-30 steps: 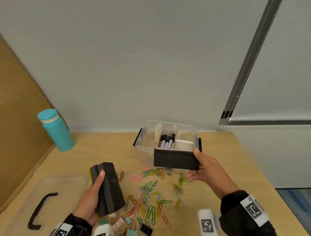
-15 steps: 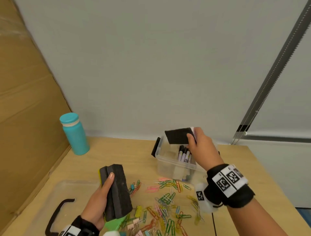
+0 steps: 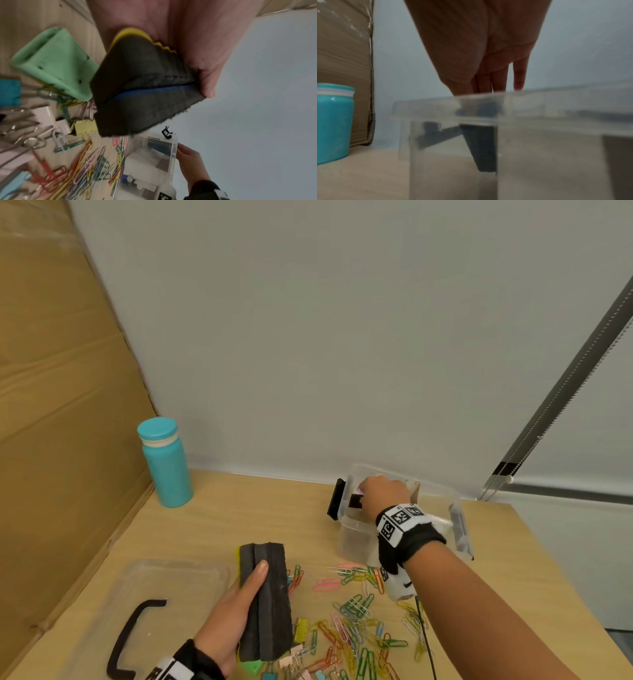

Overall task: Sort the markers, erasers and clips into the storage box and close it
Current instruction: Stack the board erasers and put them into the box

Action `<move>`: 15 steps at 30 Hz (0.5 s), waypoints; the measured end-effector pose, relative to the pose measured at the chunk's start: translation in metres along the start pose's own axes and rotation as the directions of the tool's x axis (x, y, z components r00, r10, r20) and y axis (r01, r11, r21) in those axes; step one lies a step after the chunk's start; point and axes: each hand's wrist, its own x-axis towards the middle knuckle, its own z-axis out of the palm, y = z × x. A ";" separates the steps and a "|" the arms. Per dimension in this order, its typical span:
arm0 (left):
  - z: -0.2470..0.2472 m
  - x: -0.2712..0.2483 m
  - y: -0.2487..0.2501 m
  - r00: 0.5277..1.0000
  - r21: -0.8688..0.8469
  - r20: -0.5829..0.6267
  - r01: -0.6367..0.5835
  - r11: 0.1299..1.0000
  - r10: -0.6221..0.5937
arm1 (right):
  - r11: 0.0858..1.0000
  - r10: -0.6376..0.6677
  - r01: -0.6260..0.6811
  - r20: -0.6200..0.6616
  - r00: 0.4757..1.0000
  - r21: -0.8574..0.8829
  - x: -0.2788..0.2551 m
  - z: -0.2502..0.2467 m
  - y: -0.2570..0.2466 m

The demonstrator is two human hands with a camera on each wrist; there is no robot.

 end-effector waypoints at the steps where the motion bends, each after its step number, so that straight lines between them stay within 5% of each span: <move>1: 0.001 0.000 -0.001 1.000 0.003 0.011 0.003 1.000 -0.003 | 1.000 -0.002 0.004 0.093 0.996 -0.021 0.003 0.006 -0.002; 3: 0.001 0.000 -0.001 1.000 0.008 0.019 0.002 1.000 -0.002 | 0.995 -0.001 0.032 0.311 0.950 -0.094 0.004 0.011 -0.003; 5: 0.001 -0.001 -0.002 1.000 0.015 0.015 -0.005 1.000 0.005 | 0.989 -0.076 0.116 0.349 0.934 -0.096 -0.004 0.007 0.003; 9: 0.004 -0.002 -0.001 1.000 -0.055 -0.004 0.005 0.998 -0.005 | 0.967 -0.191 0.199 -0.069 0.979 0.160 -0.040 0.003 0.021; 12: 0.012 -0.006 0.002 0.999 -0.172 -0.024 0.020 0.985 -0.025 | 0.866 -0.261 0.383 -0.361 0.895 0.323 -0.078 0.015 0.022; 15: 0.023 -0.007 0.003 1.000 -0.256 -0.012 0.020 0.967 -0.024 | 0.762 -0.429 0.583 -0.456 0.780 0.280 -0.118 0.032 0.013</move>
